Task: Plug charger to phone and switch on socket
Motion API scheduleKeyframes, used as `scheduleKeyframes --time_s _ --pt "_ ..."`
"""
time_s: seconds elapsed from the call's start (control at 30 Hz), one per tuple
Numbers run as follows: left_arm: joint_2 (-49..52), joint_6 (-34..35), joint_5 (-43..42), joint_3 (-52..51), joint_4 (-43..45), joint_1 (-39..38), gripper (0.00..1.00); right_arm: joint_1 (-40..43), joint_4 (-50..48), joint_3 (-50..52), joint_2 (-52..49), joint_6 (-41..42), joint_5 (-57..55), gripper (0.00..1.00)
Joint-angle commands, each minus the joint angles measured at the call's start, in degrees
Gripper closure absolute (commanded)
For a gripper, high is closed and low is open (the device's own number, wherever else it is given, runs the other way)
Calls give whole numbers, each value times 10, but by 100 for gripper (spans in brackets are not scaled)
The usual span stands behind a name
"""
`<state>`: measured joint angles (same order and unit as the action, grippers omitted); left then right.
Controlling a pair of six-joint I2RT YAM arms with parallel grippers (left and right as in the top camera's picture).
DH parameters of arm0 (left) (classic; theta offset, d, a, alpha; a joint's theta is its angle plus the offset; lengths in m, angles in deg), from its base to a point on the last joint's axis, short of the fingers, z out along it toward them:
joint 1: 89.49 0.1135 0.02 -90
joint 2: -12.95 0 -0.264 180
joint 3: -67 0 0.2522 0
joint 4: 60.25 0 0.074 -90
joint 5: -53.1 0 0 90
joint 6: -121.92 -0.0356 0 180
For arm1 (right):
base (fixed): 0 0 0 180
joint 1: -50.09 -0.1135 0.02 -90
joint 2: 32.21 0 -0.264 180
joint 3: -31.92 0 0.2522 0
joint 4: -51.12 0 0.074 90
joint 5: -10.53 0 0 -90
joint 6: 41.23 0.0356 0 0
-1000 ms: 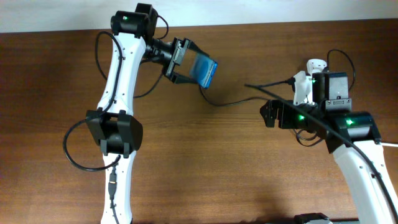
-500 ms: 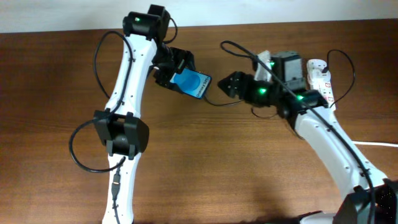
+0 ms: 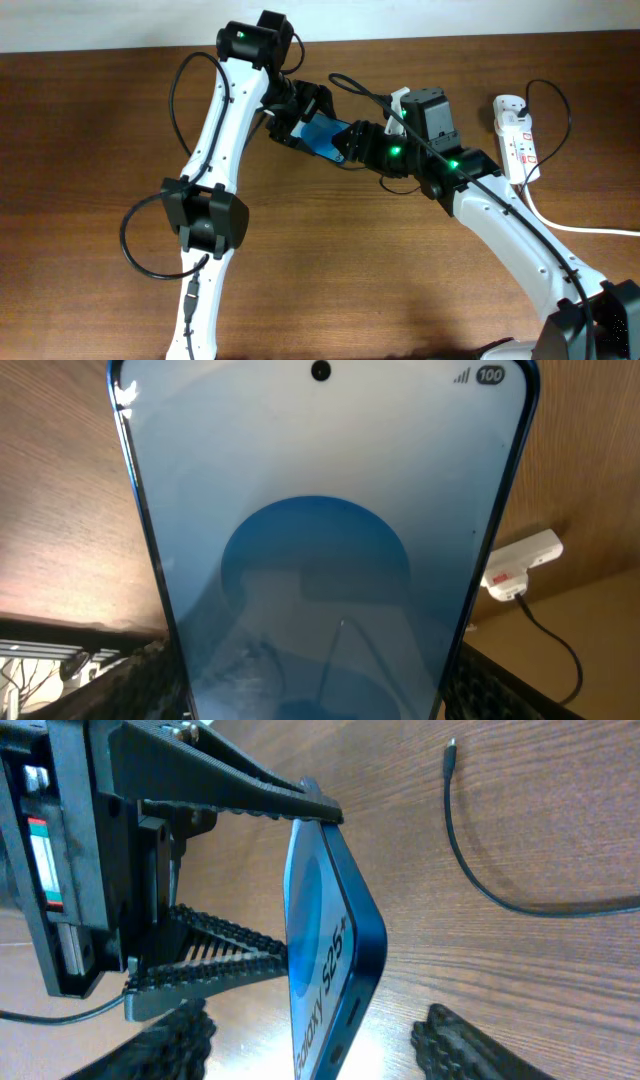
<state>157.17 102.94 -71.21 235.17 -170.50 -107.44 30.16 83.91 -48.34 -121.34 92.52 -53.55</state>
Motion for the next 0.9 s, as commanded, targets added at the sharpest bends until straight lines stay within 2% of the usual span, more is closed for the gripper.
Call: scheduleKeyframes --time_s 0.0,0.27,0.57,0.7,0.73,0.87 --pt "-36 6 -40 17 -2 -8 100 -4 -4 -7 -14 3 -11 39" --pt "-36 6 -39 17 -2 -27 99 -4 -11 -7 -42 18 -11 61" --pt "-36 6 -39 17 0 -27 97 -4 -24 -7 -42 18 -18 77" --pt "-36 6 -39 17 4 -26 96 -4 -19 -7 -42 18 -18 93" --pt "-36 6 -39 17 4 -26 93 -4 -19 -7 -42 18 -18 96" --pt "-36 6 -39 17 4 -26 84 -4 -19 -7 -42 18 -17 96"
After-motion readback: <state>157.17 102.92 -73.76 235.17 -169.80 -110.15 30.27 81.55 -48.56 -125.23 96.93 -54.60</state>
